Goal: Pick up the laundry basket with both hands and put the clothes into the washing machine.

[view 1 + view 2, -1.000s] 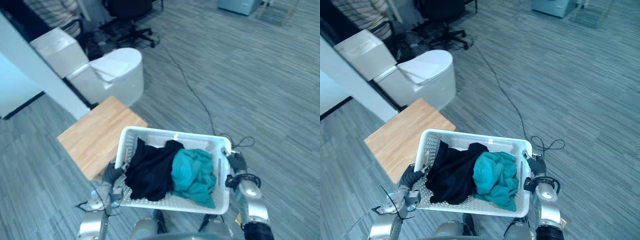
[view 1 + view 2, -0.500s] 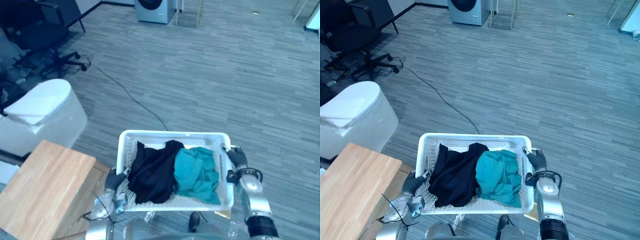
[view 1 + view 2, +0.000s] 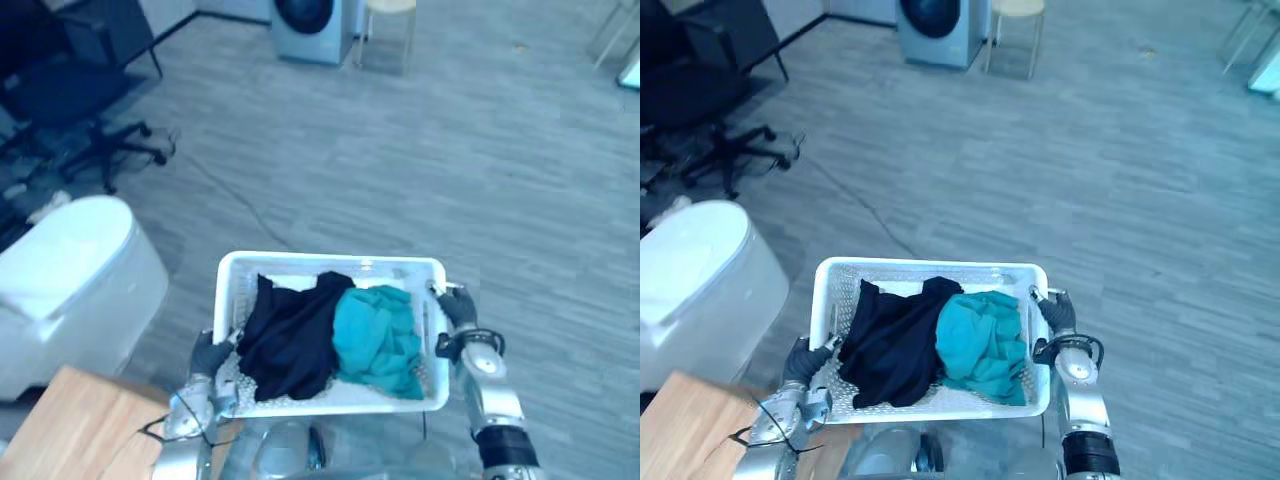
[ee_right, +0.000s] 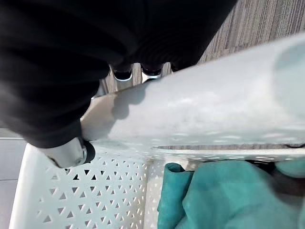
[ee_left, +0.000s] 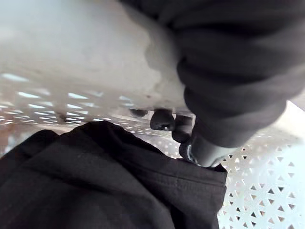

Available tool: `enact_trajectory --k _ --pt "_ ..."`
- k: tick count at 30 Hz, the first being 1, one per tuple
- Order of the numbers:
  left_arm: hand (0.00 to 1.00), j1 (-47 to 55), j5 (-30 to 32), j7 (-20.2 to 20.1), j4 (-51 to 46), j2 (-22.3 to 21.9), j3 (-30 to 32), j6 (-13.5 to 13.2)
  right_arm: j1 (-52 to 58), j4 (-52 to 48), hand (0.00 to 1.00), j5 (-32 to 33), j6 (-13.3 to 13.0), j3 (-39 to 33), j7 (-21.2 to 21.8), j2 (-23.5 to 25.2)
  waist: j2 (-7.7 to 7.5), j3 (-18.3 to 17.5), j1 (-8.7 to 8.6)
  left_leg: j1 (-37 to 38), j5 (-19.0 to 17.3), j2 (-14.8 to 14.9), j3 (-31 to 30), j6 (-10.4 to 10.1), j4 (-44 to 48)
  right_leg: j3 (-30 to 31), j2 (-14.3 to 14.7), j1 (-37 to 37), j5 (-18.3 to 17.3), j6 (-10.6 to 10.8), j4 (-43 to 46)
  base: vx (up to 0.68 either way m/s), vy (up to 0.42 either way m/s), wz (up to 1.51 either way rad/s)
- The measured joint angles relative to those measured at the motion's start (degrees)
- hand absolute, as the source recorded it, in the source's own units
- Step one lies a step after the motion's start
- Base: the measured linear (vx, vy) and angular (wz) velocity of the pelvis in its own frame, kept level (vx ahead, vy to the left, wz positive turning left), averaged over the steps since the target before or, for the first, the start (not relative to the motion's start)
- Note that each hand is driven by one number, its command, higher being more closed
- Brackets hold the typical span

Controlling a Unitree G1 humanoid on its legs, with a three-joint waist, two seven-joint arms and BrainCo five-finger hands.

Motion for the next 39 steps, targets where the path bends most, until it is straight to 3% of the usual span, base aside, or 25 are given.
enact_trajectory --k 4,7,8,9,10,11,12,13,14,15,16,18,19,20,21,22,23,24,26,28,31,33,35,37,39 --pt "1.00 -0.1 0.0 -0.4 0.0 0.6 0.2 -0.4 0.1 -0.6 1.00 0.0 0.0 0.0 0.4 0.1 1.18 0.0 -2.48 8.7 -0.7 -0.5 1.1 -2.1 -8.9 -10.8 3.2 -8.7 -2.2 -1.9 -21.2 0.53 0.058 -0.11" --pt "1.00 -0.4 0.3 -0.5 0.2 0.5 0.4 -0.4 0.1 -0.6 1.00 0.0 0.1 -0.1 0.9 -0.6 0.29 -0.6 -3.52 15.2 -2.1 -0.5 0.7 -6.0 -13.8 -14.6 9.8 -9.0 9.7 -3.8 -50.6 0.58 -0.004 0.03" --pt "1.00 -0.7 0.5 -0.6 1.0 0.0 0.2 -0.4 0.7 -0.6 1.00 0.0 0.1 -0.1 0.9 -0.9 1.86 -1.2 -3.62 16.6 -3.1 0.8 -1.0 -7.8 -13.1 -12.7 12.3 -8.6 16.7 -7.7 -50.4 0.82 -0.029 -0.20" --pt "1.00 -1.0 1.1 -0.6 2.0 -2.0 0.4 -0.4 0.6 -0.4 1.00 0.0 0.4 -0.1 1.1 -2.1 5.05 -1.7 -2.90 16.0 -2.9 3.7 -2.1 -8.6 -8.1 -12.6 14.3 -8.3 13.8 -8.5 -47.5 0.69 0.001 -0.23" --pt "1.00 -1.2 1.1 -0.6 2.2 -2.4 0.7 -0.3 0.2 -0.4 1.00 0.0 0.6 -0.1 1.1 -2.2 5.62 -1.7 -2.98 14.4 -1.6 4.7 -2.7 -10.0 -3.2 -12.6 14.4 -8.2 11.9 -8.3 -45.6 0.71 0.005 -0.33" --pt "1.00 -1.9 1.2 -0.6 3.0 -3.3 0.7 -0.3 -0.1 -0.5 1.00 0.0 1.0 -0.1 1.1 -3.1 6.50 -1.5 -3.11 10.4 4.9 6.7 -3.2 -9.5 9.1 -12.6 14.4 -6.6 8.1 -8.6 -42.7 0.70 -0.006 -0.16" --pt "1.00 -1.6 1.7 -0.9 3.5 -4.6 0.6 -0.3 0.4 -0.5 1.00 0.0 1.3 0.2 1.2 -4.3 7.53 -1.3 -3.20 6.5 19.7 10.0 -2.8 -8.8 21.5 -12.2 15.5 -1.1 5.8 -7.9 -44.4 0.81 0.003 -0.20" --pt "1.00 -1.0 1.8 -1.1 3.6 -4.7 0.4 -0.3 0.5 -0.6 1.00 0.0 1.3 0.7 1.2 -4.8 7.92 -1.3 -2.70 3.5 22.0 14.0 -1.8 -7.9 31.3 -11.3 16.8 3.5 4.9 -7.0 -47.8 0.64 0.022 -0.27" --pt "1.00 -0.9 1.7 -1.3 3.6 -4.8 0.3 -0.4 0.4 -0.8 1.00 0.1 1.2 0.7 1.0 -4.8 8.09 -1.3 -2.33 1.6 20.3 17.0 -0.1 -5.4 37.6 -10.5 17.8 6.4 4.4 -6.6 -49.6 0.77 0.115 -0.49" --pt "1.00 -0.8 1.6 -1.3 3.6 -4.9 0.5 -0.6 0.1 -1.2 1.00 0.1 0.8 0.7 0.5 -4.5 7.45 -1.1 -0.92 -3.5 15.6 21.3 3.0 0.9 47.3 -8.0 18.4 13.1 3.0 -6.0 -53.5 0.52 0.089 -0.53" --pt "1.00 -0.8 1.5 -1.3 3.6 -4.9 0.5 -0.7 0.1 -1.2 1.00 0.1 0.7 0.7 0.4 -4.5 6.80 -1.3 -0.25 -5.9 14.4 21.5 3.2 2.4 48.6 -6.8 17.9 15.0 2.6 -5.5 -54.7 0.67 0.176 -0.67" --pt "1.00 -0.6 1.4 -1.3 3.5 -5.0 0.8 -1.3 -0.6 -1.3 1.00 0.1 0.4 1.0 0.0 -4.4 5.17 -1.0 0.74 -14.6 10.7 20.2 3.0 1.3 46.7 -4.1 15.2 19.2 1.2 -3.4 -57.3 0.65 0.318 -0.63" --pt "1.00 -0.6 0.9 -1.3 3.5 -5.3 0.9 -1.3 -1.1 -1.2 1.00 0.1 0.4 1.0 0.1 -4.4 4.55 -0.6 1.53 -21.5 8.5 18.2 2.1 -2.3 38.1 -2.4 12.1 20.8 -0.5 -0.4 -56.6 0.63 0.389 -0.62" --pt "1.00 -0.6 0.9 -1.3 3.5 -5.4 1.0 -1.3 -1.1 -1.1 1.00 0.1 0.4 1.0 0.1 -4.4 4.63 -0.5 1.59 -23.4 8.0 17.4 1.7 -3.3 33.1 -1.8 10.8 21.4 -1.5 1.1 -56.1 0.76 0.561 -0.64" --pt "1.00 -0.3 1.0 -1.3 3.5 -5.8 1.2 -1.2 -0.9 -0.5 1.00 0.1 0.4 1.3 0.2 -4.7 6.62 -1.2 1.28 -23.7 11.5 14.7 -0.6 -6.8 10.1 -1.9 8.0 24.0 -4.0 6.3 -54.9 0.63 0.486 -0.20" --pt "1.00 -1.7 1.0 -1.2 4.9 -5.0 1.5 -1.0 -0.9 1.4 1.00 0.1 0.4 0.9 -0.1 -3.8 3.31 -0.5 0.80 -21.1 11.5 10.5 1.4 -4.1 9.4 -1.9 4.3 25.9 -5.7 9.7 -54.7 0.63 0.468 0.00" --pt "1.00 -2.2 1.1 -1.0 5.2 -4.7 2.4 -0.5 -1.1 2.6 1.00 0.0 1.0 1.4 -0.1 -3.4 1.80 -0.6 0.50 -19.6 11.5 9.2 3.6 -4.1 8.0 -2.9 3.2 25.9 -5.6 9.5 -55.2 0.49 0.259 0.17" --pt "1.00 -2.5 1.2 -0.9 5.0 -4.6 3.0 -0.5 -1.7 2.6 1.00 0.0 1.1 1.9 0.1 -3.8 2.21 -0.4 0.72 -19.1 11.5 8.4 2.9 -4.0 7.7 -3.6 4.3 25.7 -5.0 8.4 -55.7 0.44 0.186 -0.16" --pt "1.00 -1.5 1.0 -0.4 4.7 -4.1 3.0 -0.5 -3.1 2.8 1.00 -0.1 1.0 2.3 0.0 -2.7 2.56 -0.1 1.74 -17.1 12.0 6.7 0.2 0.2 10.6 -5.2 8.5 27.2 0.3 6.4 -56.3 0.40 0.084 -0.31" --pt "1.00 -1.4 1.0 -0.2 4.1 -4.7 2.7 -0.6 -2.9 2.8 1.00 -0.1 0.8 1.8 -0.1 -3.0 2.52 -0.2 1.63 -12.8 10.2 4.0 -0.1 1.6 9.8 -7.9 6.0 27.1 1.0 6.6 -48.0 0.36 0.086 0.06" --pt "1.00 -2.4 1.0 -0.2 2.8 -3.2 1.5 -0.8 -2.4 2.6 1.00 0.0 -1.0 0.6 0.1 -2.9 2.00 -0.1 0.81 -6.3 8.3 0.0 0.2 4.6 3.9 -2.8 0.7 16.4 2.8 7.4 -20.2 0.33 0.133 0.28" --pt "1.00 -1.3 1.1 -0.2 2.6 -2.2 1.5 -0.8 -1.2 2.6 1.00 -0.1 -1.1 -0.3 0.1 -0.7 1.67 0.3 0.74 0.7 7.8 -1.9 0.1 5.2 -1.6 -1.8 0.1 8.6 0.0 2.7 -3.2 0.31 0.023 0.12" --pt "1.00 -0.1 1.1 -0.2 1.6 -1.8 1.5 -0.8 -0.6 2.6 1.00 -0.1 -1.1 0.1 0.1 -0.5 1.77 0.4 0.60 3.5 7.8 -2.3 0.1 5.2 -4.0 -3.5 0.2 6.5 -1.9 0.8 -6.3 0.26 -0.030 0.06" --pt "1.00 0.4 1.1 -0.2 0.4 -1.7 1.5 -0.8 -0.5 2.0 1.00 -0.1 -1.0 0.1 0.1 -0.5 1.77 0.3 0.61 4.5 7.6 -2.1 -0.2 3.8 -4.9 -5.5 0.7 4.5 -4.2 0.5 -17.8 0.23 -0.059 0.10" --pt "1.00 0.4 1.1 -0.2 0.1 -1.5 1.5 -1.3 -0.6 1.4 1.00 -0.1 -1.3 0.1 0.1 -0.6 1.29 0.0 0.58 4.3 6.6 -1.9 -0.4 1.7 -4.0 -5.6 3.3 4.3 -1.8 0.9 -35.0 0.21 -0.099 0.09"
